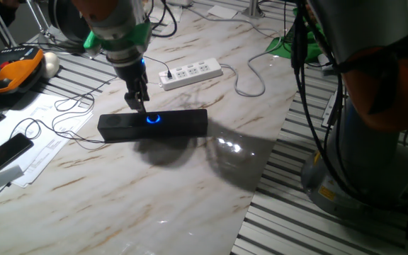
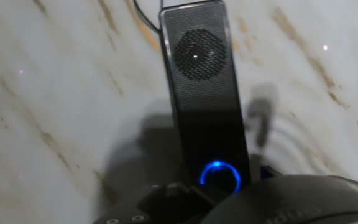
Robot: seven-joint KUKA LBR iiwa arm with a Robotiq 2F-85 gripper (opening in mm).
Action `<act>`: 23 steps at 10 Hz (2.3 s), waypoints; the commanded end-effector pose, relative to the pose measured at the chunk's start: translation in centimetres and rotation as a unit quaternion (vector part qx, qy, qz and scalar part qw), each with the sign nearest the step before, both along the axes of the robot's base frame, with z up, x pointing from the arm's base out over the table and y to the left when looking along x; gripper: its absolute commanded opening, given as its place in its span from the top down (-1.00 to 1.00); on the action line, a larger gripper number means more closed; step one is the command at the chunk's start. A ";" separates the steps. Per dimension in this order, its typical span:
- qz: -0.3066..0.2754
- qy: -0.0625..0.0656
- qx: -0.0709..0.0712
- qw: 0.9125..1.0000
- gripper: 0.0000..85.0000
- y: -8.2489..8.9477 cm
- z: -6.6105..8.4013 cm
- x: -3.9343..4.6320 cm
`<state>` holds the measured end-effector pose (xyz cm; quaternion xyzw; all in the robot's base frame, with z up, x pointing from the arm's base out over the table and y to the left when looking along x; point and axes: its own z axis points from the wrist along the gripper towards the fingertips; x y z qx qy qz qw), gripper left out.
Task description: Turn the knob to increase the volume of the speaker
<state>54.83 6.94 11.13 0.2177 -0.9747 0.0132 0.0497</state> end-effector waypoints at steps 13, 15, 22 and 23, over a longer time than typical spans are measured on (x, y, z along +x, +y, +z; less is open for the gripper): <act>0.002 0.012 0.022 1.000 -0.20 -1.1 -2.5 -1.26; 0.002 0.009 0.022 1.000 -0.20 -1.0 -2.6 -1.48; 0.002 0.008 0.025 1.000 0.20 -1.0 -2.6 -1.49; 0.002 0.008 0.025 1.000 0.20 -1.0 -2.7 -1.49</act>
